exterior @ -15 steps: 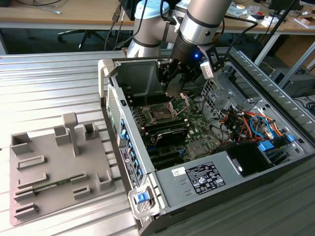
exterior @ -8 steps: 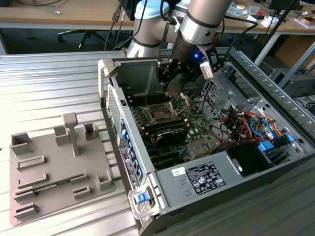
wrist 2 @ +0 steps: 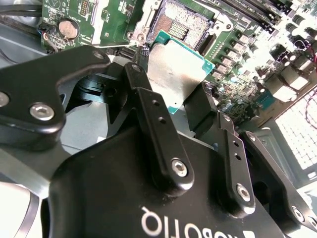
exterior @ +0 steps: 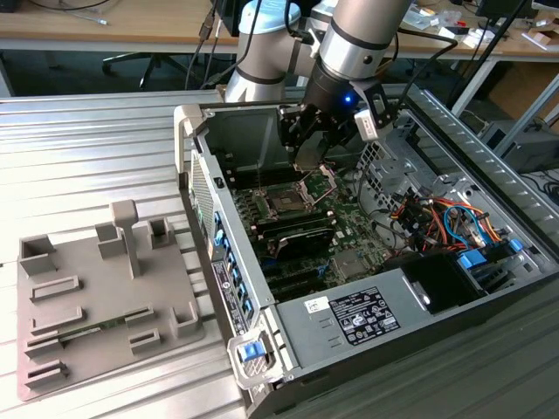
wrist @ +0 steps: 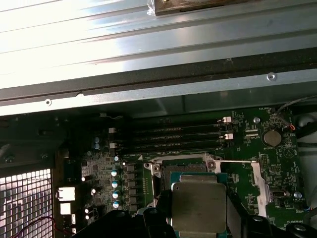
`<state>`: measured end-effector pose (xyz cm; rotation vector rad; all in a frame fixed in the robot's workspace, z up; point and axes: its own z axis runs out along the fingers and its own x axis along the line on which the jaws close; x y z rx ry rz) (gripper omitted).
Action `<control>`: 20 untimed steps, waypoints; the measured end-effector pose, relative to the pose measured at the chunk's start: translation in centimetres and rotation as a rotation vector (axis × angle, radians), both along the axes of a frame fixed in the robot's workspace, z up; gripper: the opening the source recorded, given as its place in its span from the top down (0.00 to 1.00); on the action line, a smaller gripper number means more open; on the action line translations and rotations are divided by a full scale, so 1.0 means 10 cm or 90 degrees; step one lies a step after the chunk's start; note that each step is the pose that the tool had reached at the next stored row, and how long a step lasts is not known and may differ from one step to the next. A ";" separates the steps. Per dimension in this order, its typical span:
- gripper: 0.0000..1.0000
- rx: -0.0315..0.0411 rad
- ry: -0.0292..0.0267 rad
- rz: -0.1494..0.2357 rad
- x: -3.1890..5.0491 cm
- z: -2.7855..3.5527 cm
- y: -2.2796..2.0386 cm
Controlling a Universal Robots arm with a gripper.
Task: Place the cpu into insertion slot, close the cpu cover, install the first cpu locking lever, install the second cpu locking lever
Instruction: 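Place the cpu into insertion slot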
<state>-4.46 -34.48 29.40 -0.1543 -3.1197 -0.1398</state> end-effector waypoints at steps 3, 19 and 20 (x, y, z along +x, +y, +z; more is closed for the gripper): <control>0.45 -0.0001 0.0000 -0.003 0.000 -0.001 0.000; 0.45 -0.0003 0.0000 -0.020 0.000 -0.005 0.000; 0.45 -0.0003 0.0000 -0.021 0.000 -0.005 0.000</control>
